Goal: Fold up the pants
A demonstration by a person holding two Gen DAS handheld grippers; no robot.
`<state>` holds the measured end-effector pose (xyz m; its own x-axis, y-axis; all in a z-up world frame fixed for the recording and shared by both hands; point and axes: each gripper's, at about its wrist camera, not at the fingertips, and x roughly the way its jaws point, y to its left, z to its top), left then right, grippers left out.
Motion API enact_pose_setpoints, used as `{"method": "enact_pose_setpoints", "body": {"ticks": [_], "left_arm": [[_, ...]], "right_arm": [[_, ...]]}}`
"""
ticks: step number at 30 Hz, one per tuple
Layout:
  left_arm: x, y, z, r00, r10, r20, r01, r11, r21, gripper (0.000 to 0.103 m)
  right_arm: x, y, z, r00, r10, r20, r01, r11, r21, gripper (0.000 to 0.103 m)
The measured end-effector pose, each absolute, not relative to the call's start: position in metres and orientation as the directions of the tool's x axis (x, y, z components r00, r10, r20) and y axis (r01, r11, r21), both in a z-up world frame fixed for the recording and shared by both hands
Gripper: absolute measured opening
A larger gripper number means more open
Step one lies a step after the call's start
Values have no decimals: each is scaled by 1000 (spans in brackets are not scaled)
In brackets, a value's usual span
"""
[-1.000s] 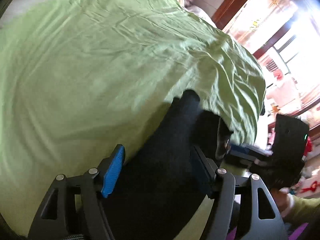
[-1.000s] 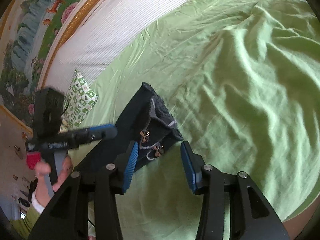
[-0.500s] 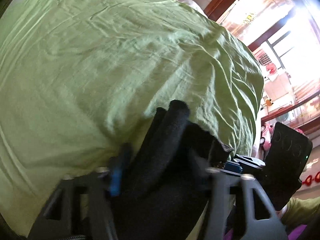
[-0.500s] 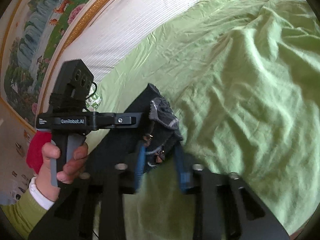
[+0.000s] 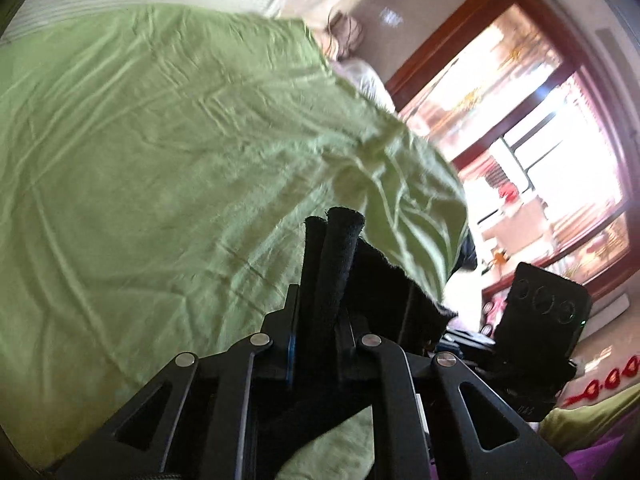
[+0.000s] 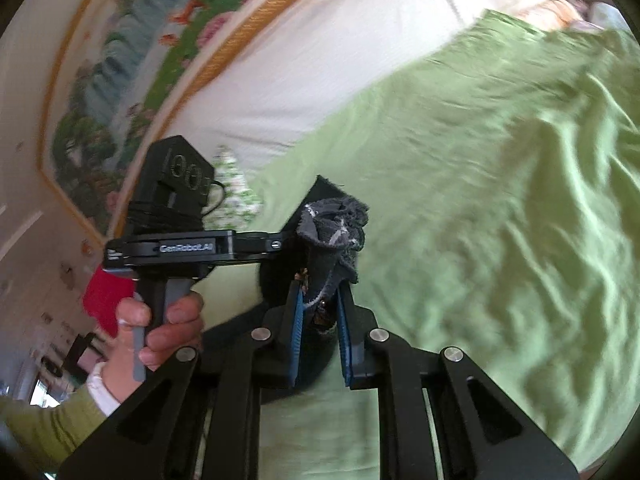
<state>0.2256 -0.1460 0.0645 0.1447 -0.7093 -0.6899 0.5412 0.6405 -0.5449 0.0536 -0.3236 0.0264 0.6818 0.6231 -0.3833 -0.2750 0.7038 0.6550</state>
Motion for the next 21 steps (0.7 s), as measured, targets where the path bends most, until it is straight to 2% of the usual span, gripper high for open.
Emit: {"method": "enact_pose_setpoints", "body": {"ticks": [4,8,12,15,16,17,18,19,20,21], "left_arm": [[212,-113,77,192,-741,-643,508,636,-581,12],[195,-71,78,238,-764,-600,453,633,-628,11],[180,-41,71,279,-762,-585,417,645,-640,11],[176,-29,66,289,-775,-562,397,632,-666,11],[176,-28,65,288,-778,-559,398,628,-669,11],[177,-29,65,283,-781,-557,402,624,-671,11],[177,-31,65,280,-782,-557,406,622,-669,11],[175,-31,67,281,-779,-561,411,626,-663,11],[175,-33,67,280,-777,-563,418,627,-658,11],[174,-35,68,277,-778,-564,425,625,-654,11]], "right_arm": [[52,-297,46,625,714,-317,-398,640,657,17],[46,-264,59,523,814,-253,-539,545,641,12],[45,-224,63,474,824,-309,-596,559,576,11],[48,-221,61,504,790,-349,-552,606,573,13],[50,-224,61,532,759,-376,-525,644,556,18],[51,-229,61,565,724,-397,-499,682,534,31],[49,-236,60,592,695,-408,-475,710,519,41],[50,-244,58,611,680,-406,-457,722,520,58],[50,-250,57,623,668,-407,-442,731,520,65],[52,-255,57,636,651,-415,-425,744,516,65]]}}
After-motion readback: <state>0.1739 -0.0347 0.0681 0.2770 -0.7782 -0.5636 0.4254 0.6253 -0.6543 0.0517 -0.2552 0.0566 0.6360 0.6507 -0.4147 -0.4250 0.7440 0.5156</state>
